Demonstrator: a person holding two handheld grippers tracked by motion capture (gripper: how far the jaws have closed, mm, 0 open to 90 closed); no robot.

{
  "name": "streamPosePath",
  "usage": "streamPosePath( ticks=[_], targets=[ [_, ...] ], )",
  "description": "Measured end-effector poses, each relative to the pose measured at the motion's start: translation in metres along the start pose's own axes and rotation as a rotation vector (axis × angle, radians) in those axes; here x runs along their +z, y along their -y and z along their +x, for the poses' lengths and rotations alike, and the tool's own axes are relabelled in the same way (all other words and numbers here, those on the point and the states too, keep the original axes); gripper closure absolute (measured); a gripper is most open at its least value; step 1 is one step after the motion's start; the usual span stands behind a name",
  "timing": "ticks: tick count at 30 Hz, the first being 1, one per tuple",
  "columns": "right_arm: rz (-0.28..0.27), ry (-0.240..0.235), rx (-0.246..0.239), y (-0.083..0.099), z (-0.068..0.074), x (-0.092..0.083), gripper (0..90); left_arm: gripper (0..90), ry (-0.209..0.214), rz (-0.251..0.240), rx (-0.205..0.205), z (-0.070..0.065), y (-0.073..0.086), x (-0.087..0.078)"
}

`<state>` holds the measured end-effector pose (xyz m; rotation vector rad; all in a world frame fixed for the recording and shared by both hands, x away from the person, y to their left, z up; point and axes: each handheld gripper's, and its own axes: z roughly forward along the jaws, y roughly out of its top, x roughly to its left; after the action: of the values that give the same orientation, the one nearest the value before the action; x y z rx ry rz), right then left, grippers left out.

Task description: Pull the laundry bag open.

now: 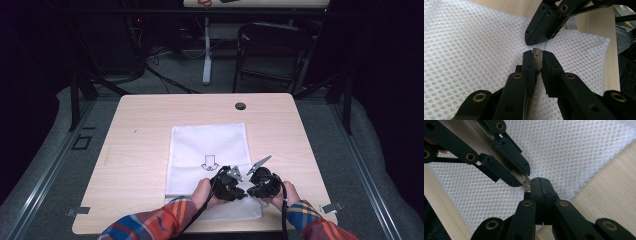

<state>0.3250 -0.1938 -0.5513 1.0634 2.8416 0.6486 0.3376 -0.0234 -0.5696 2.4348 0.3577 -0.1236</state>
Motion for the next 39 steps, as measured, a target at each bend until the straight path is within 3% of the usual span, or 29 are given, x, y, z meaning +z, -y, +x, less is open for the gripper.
streamPosePath(
  ticks=[8,10,11,16,22,25,26,39],
  targets=[
    [0.001,0.004,-0.033,0.0013,0.0008,0.0001,90.0,81.2,0.0,0.001,0.007,-0.0013,-0.0002,-0.0007],
    [-0.017,0.002,-0.021,0.0019,0.0024,0.0014,90.0,81.2,-0.001,-0.001,0.012,-0.0019,-0.0001,-0.0007],
    [0.008,0.017,-0.047,0.0009,0.0016,-0.0004,90.0,81.2,-0.003,-0.003,0.015,-0.002,0.0,-0.0007],
    [-0.016,-0.001,-0.019,0.0021,0.0022,0.0016,90.0,81.3,0.001,0.0,0.02,-0.0018,-0.0001,-0.0012],
    [-0.015,-0.002,-0.018,0.0021,0.0023,0.0017,90.0,81.3,-0.012,0.017,0.031,-0.0026,-0.0003,-0.0028],
    [0.006,0.005,-0.036,0.0013,0.0009,0.0003,90.0,81.3,0.015,-0.006,0.012,0.0006,0.0039,-0.0055],
    [0.001,-0.001,-0.03,0.0013,0.0017,0.0007,90.0,81.2,-0.001,0.01,0.02,0.0,0.0036,-0.0062],
    [0.007,0.002,-0.037,0.0006,0.0022,0.0005,90.0,81.2,0.005,0.012,0.025,0.0006,0.0041,-0.0084]
  ],
)
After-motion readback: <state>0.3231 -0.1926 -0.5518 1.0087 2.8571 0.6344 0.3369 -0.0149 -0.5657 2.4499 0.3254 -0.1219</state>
